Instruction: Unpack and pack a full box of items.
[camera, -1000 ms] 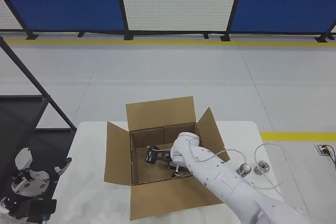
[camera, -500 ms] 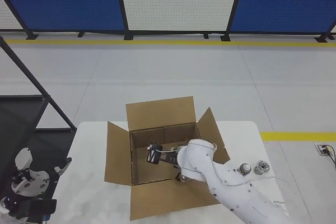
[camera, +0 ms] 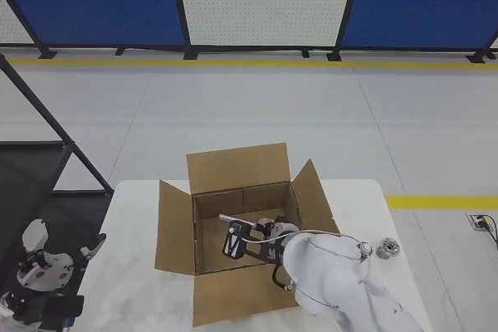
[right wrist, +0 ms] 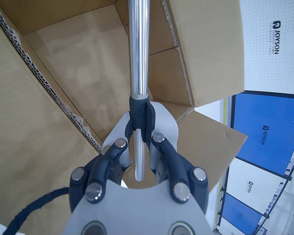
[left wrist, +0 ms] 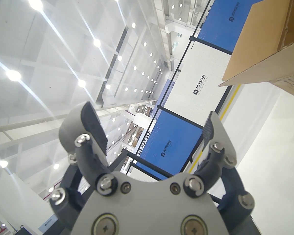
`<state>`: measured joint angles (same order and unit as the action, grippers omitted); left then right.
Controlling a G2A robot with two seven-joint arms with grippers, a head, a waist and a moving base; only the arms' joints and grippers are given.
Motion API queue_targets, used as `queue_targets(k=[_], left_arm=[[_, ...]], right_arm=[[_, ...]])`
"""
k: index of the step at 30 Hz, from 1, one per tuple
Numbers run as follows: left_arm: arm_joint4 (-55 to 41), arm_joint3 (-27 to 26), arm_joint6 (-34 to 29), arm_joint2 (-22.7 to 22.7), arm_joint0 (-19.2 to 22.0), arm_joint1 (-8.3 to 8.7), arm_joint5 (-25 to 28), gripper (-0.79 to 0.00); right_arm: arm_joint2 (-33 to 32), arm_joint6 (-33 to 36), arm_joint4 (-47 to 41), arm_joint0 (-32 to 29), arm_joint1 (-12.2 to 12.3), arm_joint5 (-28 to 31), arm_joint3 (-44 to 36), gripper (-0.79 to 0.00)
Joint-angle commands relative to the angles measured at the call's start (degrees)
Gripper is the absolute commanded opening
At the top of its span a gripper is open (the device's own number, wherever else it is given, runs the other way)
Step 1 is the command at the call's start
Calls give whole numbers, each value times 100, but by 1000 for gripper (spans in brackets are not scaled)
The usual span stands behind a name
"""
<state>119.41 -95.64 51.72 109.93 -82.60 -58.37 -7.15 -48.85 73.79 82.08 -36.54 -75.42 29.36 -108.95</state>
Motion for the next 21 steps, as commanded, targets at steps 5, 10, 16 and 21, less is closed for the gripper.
queue_targets(k=[5, 10, 16, 21], left_arm=[[0, 0, 0, 0, 0, 0, 0, 0], [0, 0, 0, 0, 0, 0, 0, 0], [0, 0, 0, 0, 0, 0, 0, 0], [0, 0, 0, 0, 0, 0, 0, 0]], right_arm=[[-433, 133, -90, -482, 103, -20, -861, -785], [-494, 188, -51, -572, 132, -74, -928, -785], [-494, 188, -51, -572, 132, -74, -928, -785], [-497, 17, 8, -647, 139, -75, -928, -785]])
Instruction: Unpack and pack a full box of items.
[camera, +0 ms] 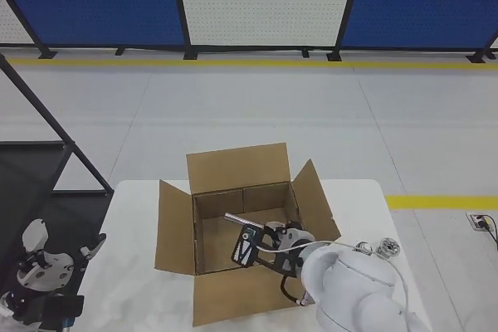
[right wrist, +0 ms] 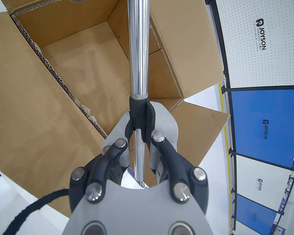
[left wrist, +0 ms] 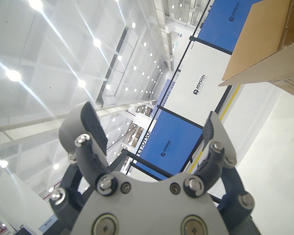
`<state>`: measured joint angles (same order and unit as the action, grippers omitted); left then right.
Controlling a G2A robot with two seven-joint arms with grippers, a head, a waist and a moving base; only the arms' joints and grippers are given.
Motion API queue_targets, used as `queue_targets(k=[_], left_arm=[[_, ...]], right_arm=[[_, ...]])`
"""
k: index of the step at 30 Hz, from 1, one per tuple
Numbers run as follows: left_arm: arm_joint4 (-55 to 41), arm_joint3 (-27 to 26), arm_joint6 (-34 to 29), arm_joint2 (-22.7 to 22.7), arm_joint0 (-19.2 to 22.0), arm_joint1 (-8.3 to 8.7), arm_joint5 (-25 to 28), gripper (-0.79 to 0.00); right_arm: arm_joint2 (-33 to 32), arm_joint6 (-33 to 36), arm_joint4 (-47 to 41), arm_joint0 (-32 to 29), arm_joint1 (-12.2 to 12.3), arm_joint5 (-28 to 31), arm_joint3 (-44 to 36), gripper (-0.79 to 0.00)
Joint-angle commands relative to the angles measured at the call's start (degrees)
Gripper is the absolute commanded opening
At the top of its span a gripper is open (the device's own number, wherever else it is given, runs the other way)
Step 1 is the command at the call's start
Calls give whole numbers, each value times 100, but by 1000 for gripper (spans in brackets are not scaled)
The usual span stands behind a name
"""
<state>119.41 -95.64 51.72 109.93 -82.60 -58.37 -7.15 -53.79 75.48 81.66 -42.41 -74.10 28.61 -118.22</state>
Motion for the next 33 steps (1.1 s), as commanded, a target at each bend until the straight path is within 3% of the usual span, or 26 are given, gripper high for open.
queue_targets(k=[1, 10, 21, 30, 33], left_arm=[[0, 0, 0, 0, 0, 0, 0, 0], [0, 0, 0, 0, 0, 0, 0, 0], [0, 0, 0, 0, 0, 0, 0, 0], [0, 0, 0, 0, 0, 0, 0, 0], [0, 0, 0, 0, 0, 0, 0, 0]], right_arm=[[-5, -224, 112, -109, 14, 23, -46, -785], [-700, 35, 144, -1204, 182, -16, -1643, -785], [-2470, -404, -537, -2635, 387, -32, -1643, -785], [-3870, -1627, -1197, -3926, 542, 721, -1643, -785], [-4122, -1654, -1158, -4145, 580, 792, -1643, -785]])
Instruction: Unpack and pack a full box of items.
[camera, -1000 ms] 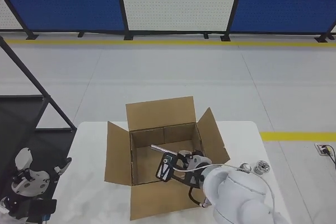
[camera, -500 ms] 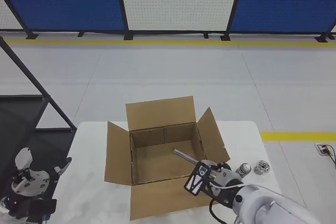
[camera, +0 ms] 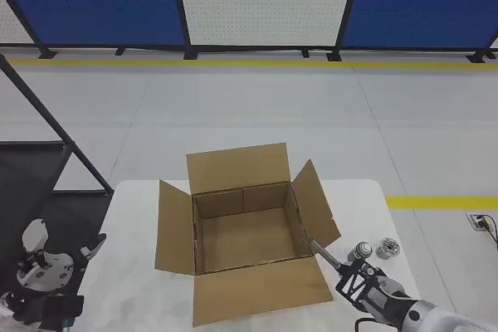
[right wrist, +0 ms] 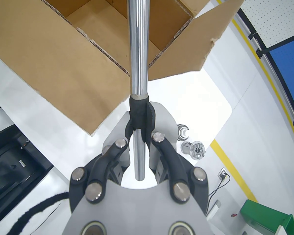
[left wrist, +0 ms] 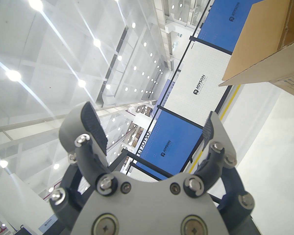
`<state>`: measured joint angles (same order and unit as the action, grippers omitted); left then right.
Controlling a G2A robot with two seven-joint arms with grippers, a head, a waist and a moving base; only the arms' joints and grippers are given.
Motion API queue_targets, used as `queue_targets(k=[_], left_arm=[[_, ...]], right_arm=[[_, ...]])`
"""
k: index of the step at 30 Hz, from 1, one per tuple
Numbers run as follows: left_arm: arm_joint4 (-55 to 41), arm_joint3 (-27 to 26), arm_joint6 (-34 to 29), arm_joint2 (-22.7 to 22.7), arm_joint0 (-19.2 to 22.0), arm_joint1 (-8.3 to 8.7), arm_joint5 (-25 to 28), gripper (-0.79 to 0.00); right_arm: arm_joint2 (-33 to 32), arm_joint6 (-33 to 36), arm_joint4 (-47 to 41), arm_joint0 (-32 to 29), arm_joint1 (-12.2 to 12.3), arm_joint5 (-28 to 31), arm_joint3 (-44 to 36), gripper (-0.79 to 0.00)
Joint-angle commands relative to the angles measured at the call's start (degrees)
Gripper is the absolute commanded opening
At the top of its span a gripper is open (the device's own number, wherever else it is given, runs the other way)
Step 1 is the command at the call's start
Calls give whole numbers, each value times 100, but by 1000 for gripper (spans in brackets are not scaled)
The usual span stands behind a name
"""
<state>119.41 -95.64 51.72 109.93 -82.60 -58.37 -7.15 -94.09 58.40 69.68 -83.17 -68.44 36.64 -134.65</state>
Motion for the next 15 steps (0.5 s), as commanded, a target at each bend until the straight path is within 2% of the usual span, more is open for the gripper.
queue_targets(k=[1, 11, 15], left_arm=[[0, 0, 0, 0, 0, 0, 0, 0], [0, 0, 0, 0, 0, 0, 0, 0], [0, 0, 0, 0, 0, 0, 0, 0]], right_arm=[[-130, 98, 103, -74, 20, -71, 0, -785], [-130, 98, 103, -74, 20, -71, 0, -785], [-210, -153, 119, -210, 50, 42, 141, -785]])
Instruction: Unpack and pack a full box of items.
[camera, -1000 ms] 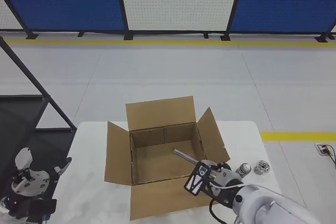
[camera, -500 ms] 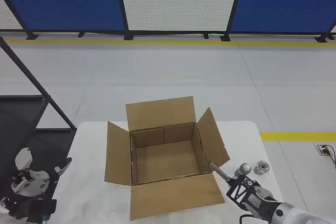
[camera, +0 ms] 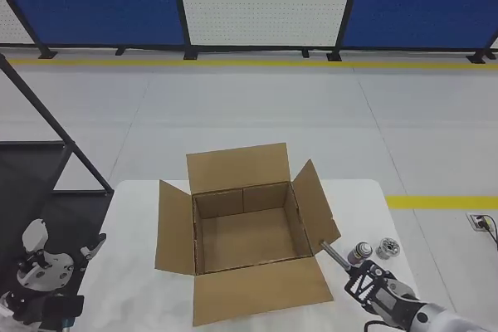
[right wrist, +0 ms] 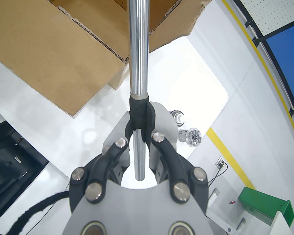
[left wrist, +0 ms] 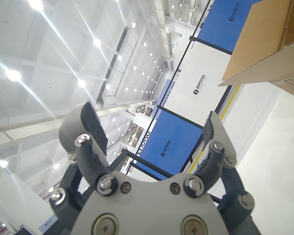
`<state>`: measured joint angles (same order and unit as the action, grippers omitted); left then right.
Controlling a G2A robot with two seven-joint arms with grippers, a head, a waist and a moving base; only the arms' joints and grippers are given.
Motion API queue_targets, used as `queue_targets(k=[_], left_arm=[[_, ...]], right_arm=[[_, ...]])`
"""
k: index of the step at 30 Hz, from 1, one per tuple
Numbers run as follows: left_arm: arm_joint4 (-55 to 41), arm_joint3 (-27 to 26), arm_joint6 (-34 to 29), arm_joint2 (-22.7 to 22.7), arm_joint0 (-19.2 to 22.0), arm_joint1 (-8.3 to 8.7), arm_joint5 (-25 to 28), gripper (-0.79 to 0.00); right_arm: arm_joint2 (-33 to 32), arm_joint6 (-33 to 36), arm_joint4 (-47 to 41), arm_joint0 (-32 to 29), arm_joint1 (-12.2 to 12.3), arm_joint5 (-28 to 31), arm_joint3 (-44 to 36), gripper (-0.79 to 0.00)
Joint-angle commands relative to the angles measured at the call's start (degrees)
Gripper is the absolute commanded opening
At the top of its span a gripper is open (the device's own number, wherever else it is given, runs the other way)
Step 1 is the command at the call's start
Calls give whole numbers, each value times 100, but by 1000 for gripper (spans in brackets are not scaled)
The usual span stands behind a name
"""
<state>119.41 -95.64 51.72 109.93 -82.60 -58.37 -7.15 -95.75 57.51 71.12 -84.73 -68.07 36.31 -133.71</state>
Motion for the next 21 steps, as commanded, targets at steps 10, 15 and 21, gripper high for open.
queue_targets(k=[10, 15, 21], left_arm=[[0, 0, 0, 0, 0, 0, 0, 0], [0, 0, 0, 0, 0, 0, 0, 0], [0, 0, 0, 0, 0, 0, 0, 0]], right_arm=[[-723, -19, -441, -613, 131, 413, 240, -785], [-664, 407, -710, -599, 184, 345, 560, -785], [-262, 1069, -1226, -10, 230, -173, 1364, -785]])
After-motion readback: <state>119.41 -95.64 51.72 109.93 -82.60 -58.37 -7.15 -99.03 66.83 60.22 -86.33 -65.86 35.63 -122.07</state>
